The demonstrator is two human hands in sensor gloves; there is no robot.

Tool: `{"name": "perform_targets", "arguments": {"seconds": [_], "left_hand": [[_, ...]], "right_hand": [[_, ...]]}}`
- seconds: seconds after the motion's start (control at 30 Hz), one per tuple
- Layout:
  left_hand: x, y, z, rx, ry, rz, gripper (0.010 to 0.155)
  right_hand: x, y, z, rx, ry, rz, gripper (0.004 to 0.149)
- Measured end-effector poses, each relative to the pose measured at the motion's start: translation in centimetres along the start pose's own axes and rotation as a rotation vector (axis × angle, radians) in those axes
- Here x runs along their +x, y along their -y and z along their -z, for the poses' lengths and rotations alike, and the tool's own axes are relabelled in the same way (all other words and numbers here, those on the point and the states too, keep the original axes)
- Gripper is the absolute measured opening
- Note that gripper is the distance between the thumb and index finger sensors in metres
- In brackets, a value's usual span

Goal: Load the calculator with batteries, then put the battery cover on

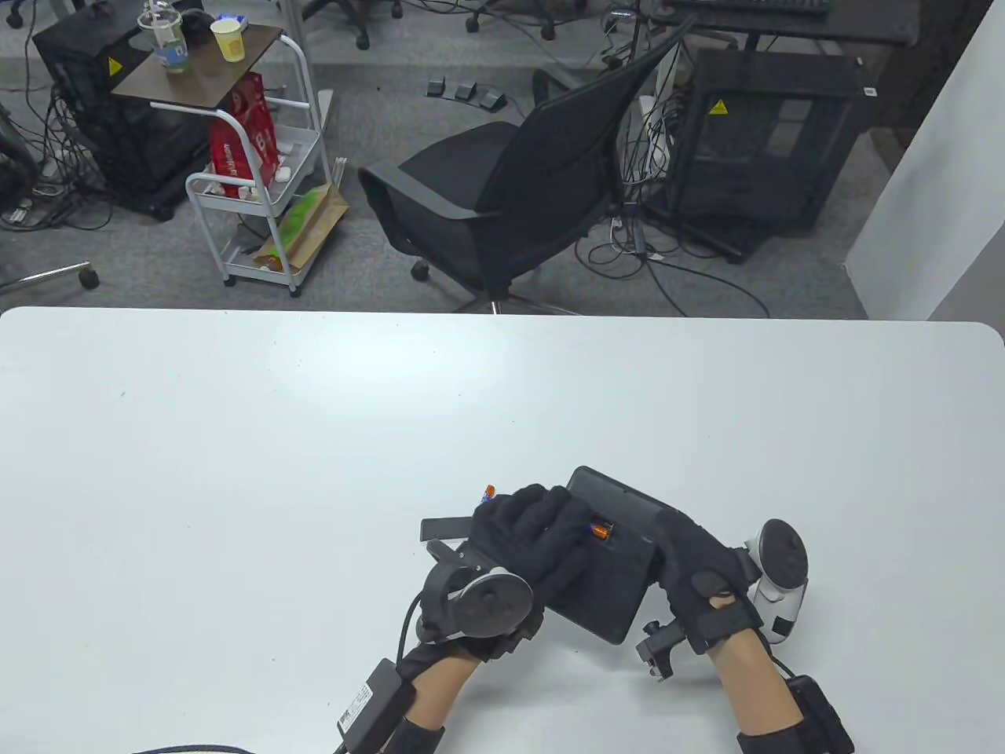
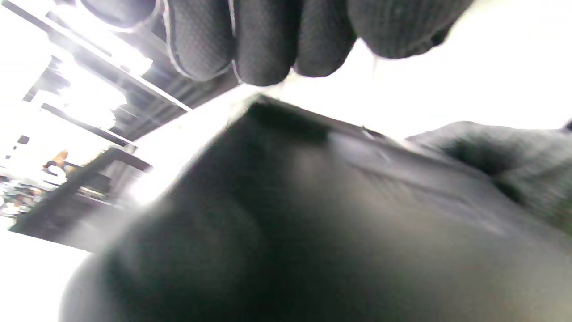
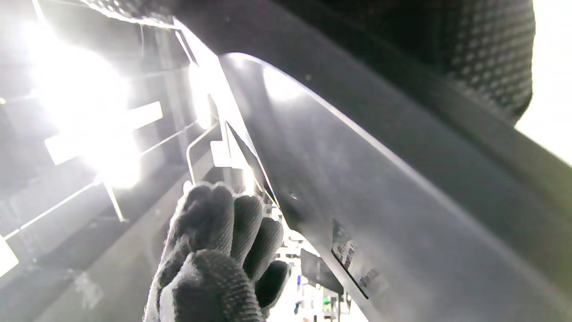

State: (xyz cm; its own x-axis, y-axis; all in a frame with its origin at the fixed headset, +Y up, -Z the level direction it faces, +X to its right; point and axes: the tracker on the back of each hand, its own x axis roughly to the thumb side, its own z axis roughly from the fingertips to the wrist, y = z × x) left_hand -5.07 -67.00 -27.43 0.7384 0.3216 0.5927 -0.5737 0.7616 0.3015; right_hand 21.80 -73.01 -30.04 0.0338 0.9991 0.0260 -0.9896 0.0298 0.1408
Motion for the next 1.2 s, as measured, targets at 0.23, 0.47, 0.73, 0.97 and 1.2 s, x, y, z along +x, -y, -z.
{"name": "perform_targets", "arguments": {"seconds": [0.23,0.47,0.73,0.97,1.2], "left_hand": [[-3.7,-1.5,-0.2,0.071,-0.202,-0.062,0.054],[-6.7,-0.9,-0.5,-0.002,-0.39,0.07,0.052],[-7.9,0.2,1.0,-0.186,-0.563,0.194,0.058],[-8.9,2.8,3.8,-0.434,-0.685,0.346,0.059],[-10.5,6.1,5.3,-0.563,-0.764,0.432,0.067]], "right_hand": [[-0.3,0.5,0.2,-0.015,-0.017,0.038,0.058],[-0.5,1.6,0.3,-0.06,-0.014,0.067,0.058],[-0.5,3.0,0.4,-0.112,-0.011,0.097,0.058],[-0.6,4.2,0.5,-0.149,-0.019,0.123,0.058],[-1.1,5.3,0.7,-0.185,-0.047,0.134,0.058]]}}
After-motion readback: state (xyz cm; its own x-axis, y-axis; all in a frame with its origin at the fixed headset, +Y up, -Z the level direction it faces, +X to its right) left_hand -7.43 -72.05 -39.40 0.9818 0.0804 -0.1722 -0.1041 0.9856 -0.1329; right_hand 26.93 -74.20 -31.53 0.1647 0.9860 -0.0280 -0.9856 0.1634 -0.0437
